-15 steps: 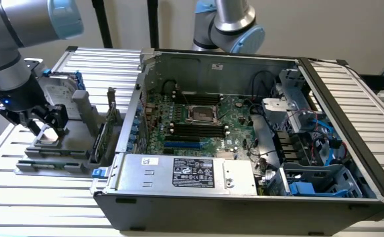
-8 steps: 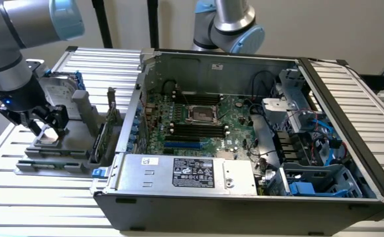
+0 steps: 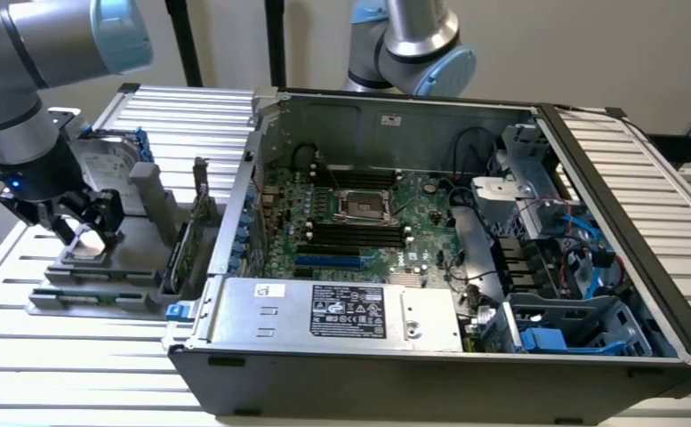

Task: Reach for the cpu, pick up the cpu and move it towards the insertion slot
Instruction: 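Pick up the cpu and move it towards the insertion slot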

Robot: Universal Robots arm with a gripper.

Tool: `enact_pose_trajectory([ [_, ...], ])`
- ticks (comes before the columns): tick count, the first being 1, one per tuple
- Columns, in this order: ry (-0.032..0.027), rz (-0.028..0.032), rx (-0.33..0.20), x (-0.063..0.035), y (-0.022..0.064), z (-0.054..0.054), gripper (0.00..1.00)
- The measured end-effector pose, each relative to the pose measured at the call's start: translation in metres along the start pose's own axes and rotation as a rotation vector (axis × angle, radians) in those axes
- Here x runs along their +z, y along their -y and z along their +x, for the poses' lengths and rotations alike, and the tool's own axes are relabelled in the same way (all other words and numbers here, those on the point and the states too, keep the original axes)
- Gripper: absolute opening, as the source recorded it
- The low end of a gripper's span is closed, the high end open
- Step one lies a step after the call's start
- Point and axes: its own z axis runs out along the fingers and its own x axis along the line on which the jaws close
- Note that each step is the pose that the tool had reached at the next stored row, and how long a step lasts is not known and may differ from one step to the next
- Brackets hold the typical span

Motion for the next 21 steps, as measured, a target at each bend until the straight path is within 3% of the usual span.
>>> enact_pose_trajectory([
  [12, 0.0000, 0.0074, 0.000, 0.0028, -0.0024, 0.0003, 0.65],
  [21, -0.0019, 0.0085, 0.000, 0.0033, -0.0027, 0.0002, 0.65],
])
